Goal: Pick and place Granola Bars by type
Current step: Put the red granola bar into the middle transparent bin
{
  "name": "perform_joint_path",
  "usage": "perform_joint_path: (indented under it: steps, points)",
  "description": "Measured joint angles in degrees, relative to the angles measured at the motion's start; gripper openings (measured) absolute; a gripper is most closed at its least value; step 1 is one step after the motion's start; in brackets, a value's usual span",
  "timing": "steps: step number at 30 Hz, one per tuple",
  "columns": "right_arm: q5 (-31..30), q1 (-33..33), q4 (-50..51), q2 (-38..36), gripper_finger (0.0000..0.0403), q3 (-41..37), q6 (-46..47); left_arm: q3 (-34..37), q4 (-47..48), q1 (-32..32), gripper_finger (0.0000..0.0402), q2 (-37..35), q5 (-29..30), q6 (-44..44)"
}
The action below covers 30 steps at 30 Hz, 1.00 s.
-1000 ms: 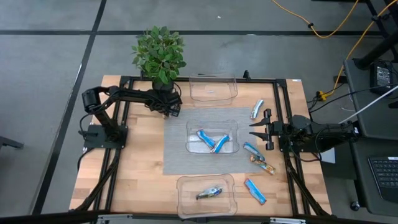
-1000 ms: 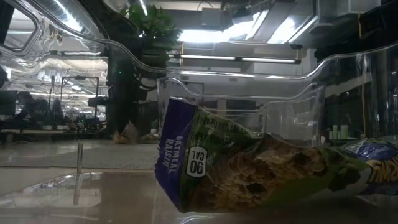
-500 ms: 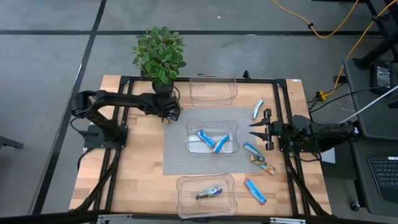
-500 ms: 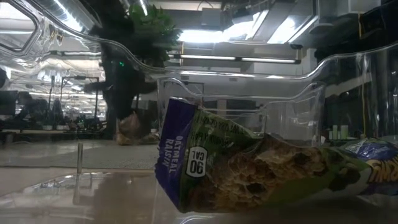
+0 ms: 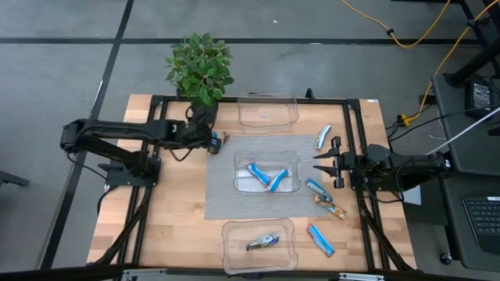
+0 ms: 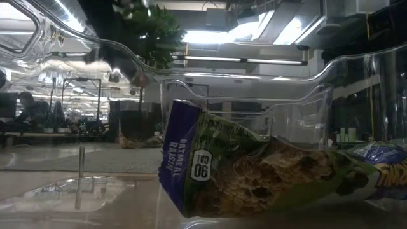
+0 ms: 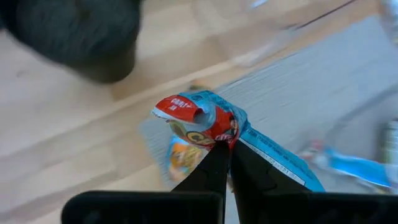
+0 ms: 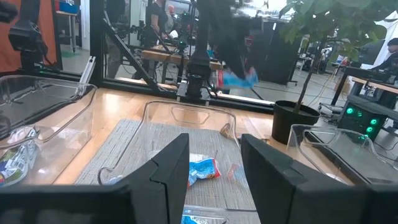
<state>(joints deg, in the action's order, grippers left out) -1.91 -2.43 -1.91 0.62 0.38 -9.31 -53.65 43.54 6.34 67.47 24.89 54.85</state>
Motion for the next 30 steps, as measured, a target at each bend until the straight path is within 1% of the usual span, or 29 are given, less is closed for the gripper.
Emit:
perform_joint_path:
  steps: [7,16,23,30]
  points:
    - [0.02,0.01,0.0,0.0,0.0149,-0.02,0.01,-6.82,-0.05,-3.55,0.0003,-1.93,2.54,-7.92]
    - [0.0,0.01,0.0,0.0,0.0149,0.0,0.01,-14.3,-2.85,-3.8,0.0002,-1.93,2.58,-19.68]
    - [0.02,0.01,0.0,0.0,0.0149,0.0,0.01,-17.61,-3.11,-3.78,0.0002,-1.91,-0.78,-26.64]
    - [0.02,0.01,0.0,0.0,0.0149,-0.01,0.01,-20.61,-3.41,-2.42,0.0002,-0.01,-3.74,-30.6]
